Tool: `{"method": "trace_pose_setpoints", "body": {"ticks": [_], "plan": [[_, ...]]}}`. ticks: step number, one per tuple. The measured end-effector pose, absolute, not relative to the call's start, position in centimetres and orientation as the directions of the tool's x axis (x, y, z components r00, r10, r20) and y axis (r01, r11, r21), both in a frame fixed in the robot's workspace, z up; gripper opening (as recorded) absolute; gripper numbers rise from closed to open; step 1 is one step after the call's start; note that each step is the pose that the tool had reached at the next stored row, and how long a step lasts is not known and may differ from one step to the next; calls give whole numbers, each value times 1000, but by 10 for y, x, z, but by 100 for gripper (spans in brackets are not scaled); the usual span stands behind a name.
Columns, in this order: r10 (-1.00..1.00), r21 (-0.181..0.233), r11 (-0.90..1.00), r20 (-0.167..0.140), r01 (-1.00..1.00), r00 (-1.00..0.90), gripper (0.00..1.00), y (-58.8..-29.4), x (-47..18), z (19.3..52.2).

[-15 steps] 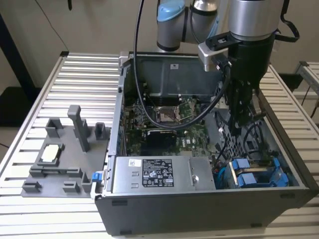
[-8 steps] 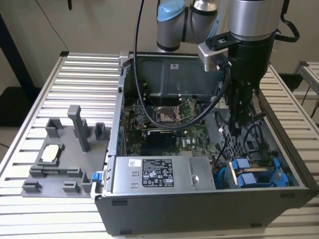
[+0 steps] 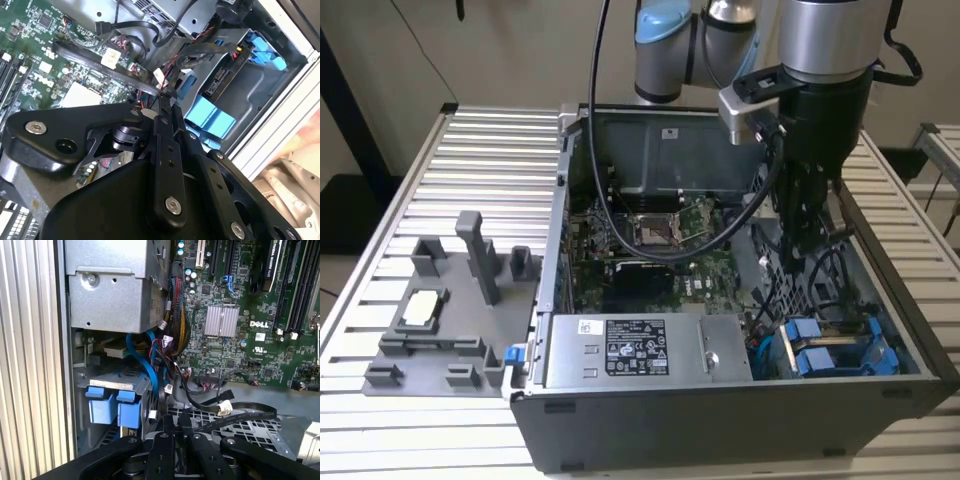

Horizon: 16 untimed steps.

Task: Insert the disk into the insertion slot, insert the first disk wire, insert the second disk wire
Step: 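Insert the second disk wire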

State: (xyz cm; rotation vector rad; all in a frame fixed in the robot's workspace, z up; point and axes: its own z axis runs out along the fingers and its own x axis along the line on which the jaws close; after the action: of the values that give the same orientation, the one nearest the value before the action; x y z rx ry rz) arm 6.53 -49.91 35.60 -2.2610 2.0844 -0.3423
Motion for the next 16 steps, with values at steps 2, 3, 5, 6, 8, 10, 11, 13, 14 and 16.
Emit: {"method": "trace_pose_setpoints", "body": {"ticks": [2,3,5,6,8,10,11,13,14,16], "plan": [[-989,-181,-92,129,-979,69,16,-502,67,356],[-989,-180,-92,129,-979,69,16,-503,68,356],[-989,-177,-92,129,-980,69,16,-506,69,356],[-989,-176,-91,129,-980,69,16,-507,70,356],[-989,-174,-91,129,-981,69,16,-510,72,356],[-989,-171,-92,129,-981,70,16,-513,74,356],[-989,-169,-91,129,-981,70,16,-514,75,356],[-989,-166,-91,128,-982,70,16,-517,77,356],[-989,-165,-91,128,-982,71,16,-519,78,356],[-989,-162,-91,128,-983,71,16,-522,80,356]]}}
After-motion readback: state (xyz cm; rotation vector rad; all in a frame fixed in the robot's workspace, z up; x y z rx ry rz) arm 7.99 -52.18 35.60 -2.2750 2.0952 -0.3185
